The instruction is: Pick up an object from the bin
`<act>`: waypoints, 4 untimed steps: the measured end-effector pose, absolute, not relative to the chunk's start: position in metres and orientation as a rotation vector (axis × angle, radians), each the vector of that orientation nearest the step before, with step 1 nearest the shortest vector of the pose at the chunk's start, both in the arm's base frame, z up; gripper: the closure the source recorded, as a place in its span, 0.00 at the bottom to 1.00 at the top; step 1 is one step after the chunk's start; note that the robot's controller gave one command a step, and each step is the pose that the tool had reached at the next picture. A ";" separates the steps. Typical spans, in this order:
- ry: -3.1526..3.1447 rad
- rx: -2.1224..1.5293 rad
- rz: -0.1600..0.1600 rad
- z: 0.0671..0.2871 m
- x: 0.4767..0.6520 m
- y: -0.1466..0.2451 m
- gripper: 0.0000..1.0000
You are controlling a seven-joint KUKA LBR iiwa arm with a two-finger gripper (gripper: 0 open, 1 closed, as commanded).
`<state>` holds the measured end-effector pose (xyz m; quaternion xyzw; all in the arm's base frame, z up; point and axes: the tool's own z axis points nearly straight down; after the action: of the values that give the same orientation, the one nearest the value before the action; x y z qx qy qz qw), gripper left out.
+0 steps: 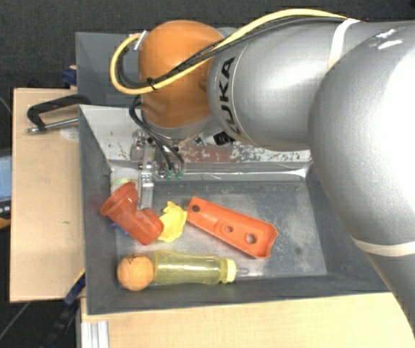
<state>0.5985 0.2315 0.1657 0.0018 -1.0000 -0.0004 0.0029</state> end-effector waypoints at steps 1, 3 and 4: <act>-3.144 0.002 -0.004 0.171 0.600 0.230 0.00; -3.032 0.817 0.001 0.069 0.590 0.185 0.00; -3.085 0.605 -0.008 0.105 0.586 0.135 0.00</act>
Offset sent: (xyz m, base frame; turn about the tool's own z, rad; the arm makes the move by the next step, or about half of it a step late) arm -0.0159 -0.0538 -0.0957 -0.6075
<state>0.5855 0.1354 0.1053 0.1924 -0.9813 -0.0026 -0.0010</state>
